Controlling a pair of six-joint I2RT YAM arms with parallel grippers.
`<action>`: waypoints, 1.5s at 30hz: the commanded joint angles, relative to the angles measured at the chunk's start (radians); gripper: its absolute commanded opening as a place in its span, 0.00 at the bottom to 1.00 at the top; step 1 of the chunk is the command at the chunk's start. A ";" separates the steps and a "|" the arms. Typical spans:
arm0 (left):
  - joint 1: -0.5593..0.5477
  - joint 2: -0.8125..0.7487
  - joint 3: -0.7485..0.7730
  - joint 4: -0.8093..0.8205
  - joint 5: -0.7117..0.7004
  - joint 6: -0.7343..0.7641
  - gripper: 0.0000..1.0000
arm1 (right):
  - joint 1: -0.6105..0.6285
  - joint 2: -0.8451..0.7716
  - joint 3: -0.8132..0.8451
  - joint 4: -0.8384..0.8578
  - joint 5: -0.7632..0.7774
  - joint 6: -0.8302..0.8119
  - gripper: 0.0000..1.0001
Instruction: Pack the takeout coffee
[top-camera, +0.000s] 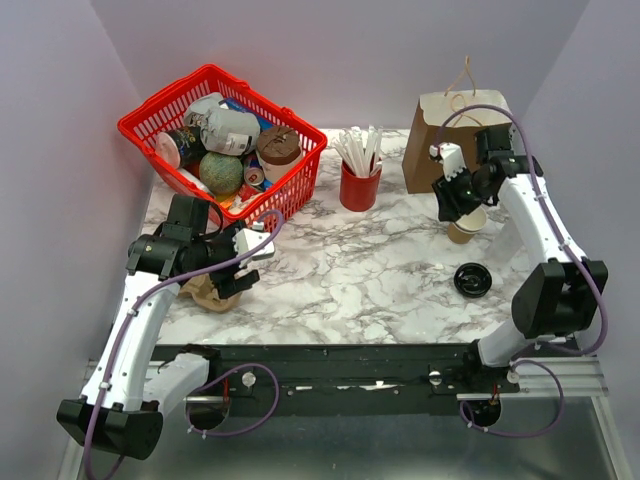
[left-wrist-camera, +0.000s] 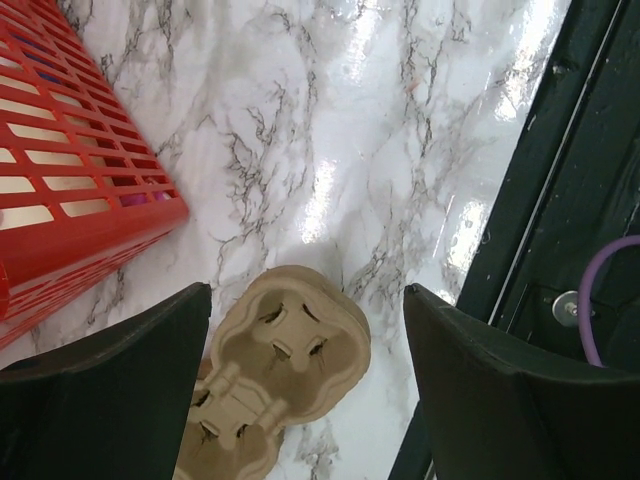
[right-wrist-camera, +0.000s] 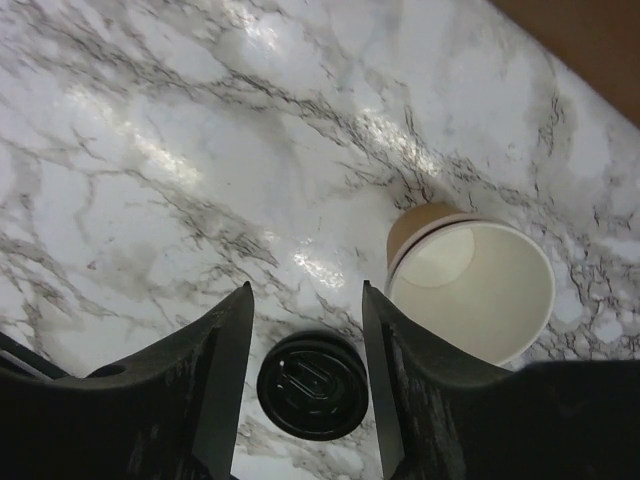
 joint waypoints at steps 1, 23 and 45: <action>-0.005 -0.017 -0.012 0.077 0.048 -0.046 0.86 | 0.000 0.046 -0.019 -0.023 0.192 -0.038 0.55; -0.023 -0.023 -0.023 0.143 0.015 -0.116 0.87 | -0.007 0.144 -0.027 -0.029 0.297 -0.047 0.39; -0.031 -0.037 -0.051 0.173 0.006 -0.144 0.87 | -0.012 0.173 0.021 -0.043 0.301 -0.066 0.24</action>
